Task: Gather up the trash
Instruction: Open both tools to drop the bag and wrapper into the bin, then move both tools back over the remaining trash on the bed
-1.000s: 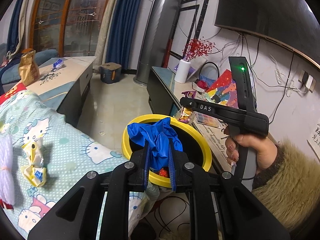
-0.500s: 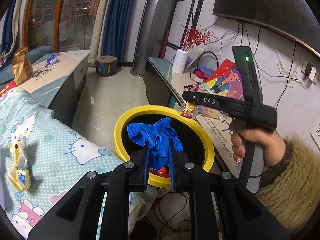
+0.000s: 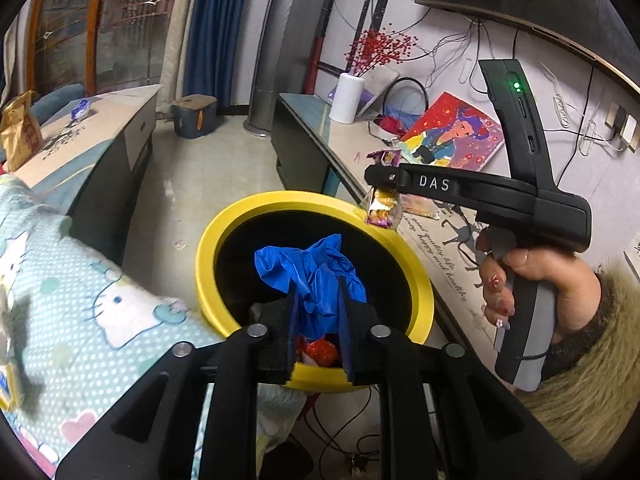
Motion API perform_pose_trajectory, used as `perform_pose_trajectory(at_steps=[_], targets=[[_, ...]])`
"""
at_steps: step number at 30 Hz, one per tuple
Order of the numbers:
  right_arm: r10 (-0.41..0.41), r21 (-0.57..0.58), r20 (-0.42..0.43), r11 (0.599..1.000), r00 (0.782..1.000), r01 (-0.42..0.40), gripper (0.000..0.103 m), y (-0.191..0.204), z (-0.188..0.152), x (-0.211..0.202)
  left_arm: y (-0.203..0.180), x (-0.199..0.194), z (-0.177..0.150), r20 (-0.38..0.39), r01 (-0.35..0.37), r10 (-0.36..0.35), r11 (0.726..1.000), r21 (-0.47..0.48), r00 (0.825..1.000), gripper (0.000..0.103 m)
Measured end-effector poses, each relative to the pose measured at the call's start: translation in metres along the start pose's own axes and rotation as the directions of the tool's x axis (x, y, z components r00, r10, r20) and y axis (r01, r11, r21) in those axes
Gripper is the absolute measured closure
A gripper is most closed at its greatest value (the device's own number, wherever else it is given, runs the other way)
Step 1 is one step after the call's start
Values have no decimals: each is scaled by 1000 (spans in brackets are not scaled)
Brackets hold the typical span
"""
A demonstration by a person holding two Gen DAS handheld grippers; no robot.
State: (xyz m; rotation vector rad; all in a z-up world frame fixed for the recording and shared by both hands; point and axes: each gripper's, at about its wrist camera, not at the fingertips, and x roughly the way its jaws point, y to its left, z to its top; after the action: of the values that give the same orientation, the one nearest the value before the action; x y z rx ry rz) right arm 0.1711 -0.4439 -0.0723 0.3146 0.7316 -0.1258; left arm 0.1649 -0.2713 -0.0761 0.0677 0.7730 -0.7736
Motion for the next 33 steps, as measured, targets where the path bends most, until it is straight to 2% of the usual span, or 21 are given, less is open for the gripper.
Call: perform_pose_trajectory(at_steps=[1,2,3,4,5,7,10,17,25,33], targets=[[0,6,2,1000,1000,0,68,-1,1,0,0,1,0,5,1,-1,1000,-2,1000,64],[1,10,4,1000,1000,-1,62,-2,1,-1,1,1,1,10,1,-1,1000,-8,1000,56],[3,13,5,1000,1000,-3,62,-2,1,-2,3,-1,2,22,3,-3,1000,-21,1000,43],[2,15,7,1000,1000,-2,61,-2,1,-3,6,-3,3,33,3,-2,999,-34,999,36],[1,17,10,1000,1000,-1,59,-2,2,-4,9,-6,3,43,-2,4,999,-47,999,33],[4,25,20,1000,1000,-4,55,-2,3,-8,13,-10,4,57,-17,21,998,-67,998,18],[12,17,35,1000,999,-13,50,3,5,-12,23,-24,3,87,-57,65,993,-101,994,9],[62,-37,48,997,997,-60,44,31,5,-20,40,-56,-2,124,-150,169,976,-155,978,7],[139,-112,41,985,989,-133,43,71,-3,-31,62,-98,-11,161,-249,285,945,-212,945,7],[223,-178,17,960,975,-217,40,113,-16,-40,86,-134,-24,183,-307,367,907,-288,912,7]])
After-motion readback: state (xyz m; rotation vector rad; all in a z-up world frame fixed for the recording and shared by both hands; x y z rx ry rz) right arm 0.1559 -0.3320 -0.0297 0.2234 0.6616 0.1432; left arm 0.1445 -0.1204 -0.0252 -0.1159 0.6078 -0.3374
